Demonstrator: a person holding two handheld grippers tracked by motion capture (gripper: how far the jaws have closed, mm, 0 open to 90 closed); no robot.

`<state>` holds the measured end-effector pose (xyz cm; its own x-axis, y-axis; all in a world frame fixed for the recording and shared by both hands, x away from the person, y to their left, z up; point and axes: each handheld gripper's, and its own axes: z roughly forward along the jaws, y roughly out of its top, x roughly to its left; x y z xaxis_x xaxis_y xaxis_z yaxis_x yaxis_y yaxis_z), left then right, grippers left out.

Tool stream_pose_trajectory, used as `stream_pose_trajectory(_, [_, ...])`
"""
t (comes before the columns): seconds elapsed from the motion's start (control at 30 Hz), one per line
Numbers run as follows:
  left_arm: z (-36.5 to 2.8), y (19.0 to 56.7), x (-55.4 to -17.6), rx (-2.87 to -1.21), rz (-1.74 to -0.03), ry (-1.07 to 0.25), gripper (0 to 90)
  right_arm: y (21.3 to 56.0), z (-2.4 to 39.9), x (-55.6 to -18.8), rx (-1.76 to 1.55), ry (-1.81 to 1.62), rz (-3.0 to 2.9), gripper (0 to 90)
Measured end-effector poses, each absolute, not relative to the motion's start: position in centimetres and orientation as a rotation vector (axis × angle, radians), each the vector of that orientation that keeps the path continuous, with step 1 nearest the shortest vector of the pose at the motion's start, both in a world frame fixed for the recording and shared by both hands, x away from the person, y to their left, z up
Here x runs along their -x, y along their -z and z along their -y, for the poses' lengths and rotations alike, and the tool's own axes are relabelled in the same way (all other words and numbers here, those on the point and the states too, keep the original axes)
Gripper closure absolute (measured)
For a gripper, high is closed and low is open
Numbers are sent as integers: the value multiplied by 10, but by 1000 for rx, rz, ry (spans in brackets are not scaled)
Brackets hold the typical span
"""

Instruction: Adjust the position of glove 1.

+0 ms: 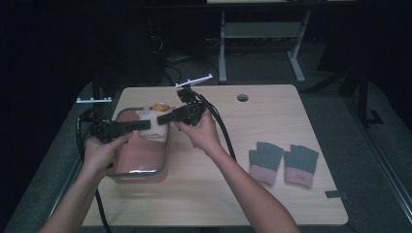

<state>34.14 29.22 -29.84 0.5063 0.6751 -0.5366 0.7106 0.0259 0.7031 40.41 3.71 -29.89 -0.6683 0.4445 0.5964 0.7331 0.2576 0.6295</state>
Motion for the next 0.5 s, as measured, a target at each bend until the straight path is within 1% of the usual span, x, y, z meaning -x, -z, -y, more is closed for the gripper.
stream_pose_trajectory(0.5, [-317, 305, -336, -1657, -1235, 18, 687, 307, -66, -408, 1057, 1354, 2227, 769])
